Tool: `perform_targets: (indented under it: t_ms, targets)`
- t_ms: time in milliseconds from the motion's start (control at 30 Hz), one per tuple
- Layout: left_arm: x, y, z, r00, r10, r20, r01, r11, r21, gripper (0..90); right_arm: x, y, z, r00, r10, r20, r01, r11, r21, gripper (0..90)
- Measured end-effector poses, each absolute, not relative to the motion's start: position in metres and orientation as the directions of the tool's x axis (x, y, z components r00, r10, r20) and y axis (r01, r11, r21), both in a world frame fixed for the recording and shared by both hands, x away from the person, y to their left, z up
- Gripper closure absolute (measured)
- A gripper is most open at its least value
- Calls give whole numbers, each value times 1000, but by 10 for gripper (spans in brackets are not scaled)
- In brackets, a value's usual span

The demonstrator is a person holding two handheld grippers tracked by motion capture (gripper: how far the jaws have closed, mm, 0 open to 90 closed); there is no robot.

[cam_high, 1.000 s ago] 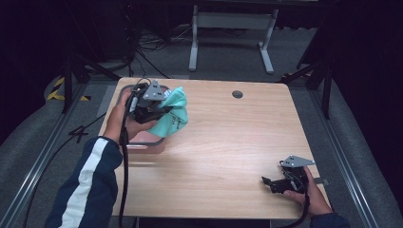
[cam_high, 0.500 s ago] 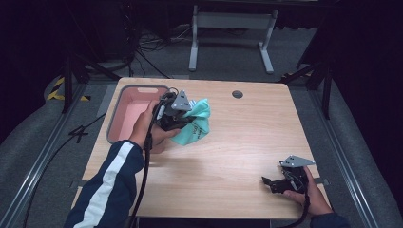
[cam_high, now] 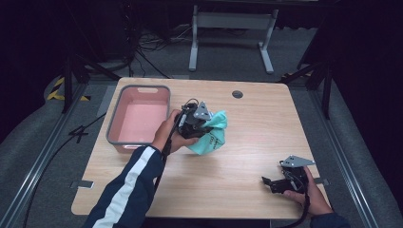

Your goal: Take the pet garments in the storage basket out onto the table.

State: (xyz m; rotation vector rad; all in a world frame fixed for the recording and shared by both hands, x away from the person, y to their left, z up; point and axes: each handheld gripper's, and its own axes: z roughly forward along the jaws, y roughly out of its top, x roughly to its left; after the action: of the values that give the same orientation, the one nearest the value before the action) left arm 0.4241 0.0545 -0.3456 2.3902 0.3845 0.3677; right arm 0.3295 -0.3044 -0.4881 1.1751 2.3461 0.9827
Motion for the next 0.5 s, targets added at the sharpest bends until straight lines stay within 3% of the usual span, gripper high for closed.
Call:
perform_targets:
  t_ms: [500]
  targets:
    - [434, 17, -406, 932, 357, 64, 238, -736, 633, 784, 329, -304, -488, -601, 799, 7, 566, 419, 710, 6]
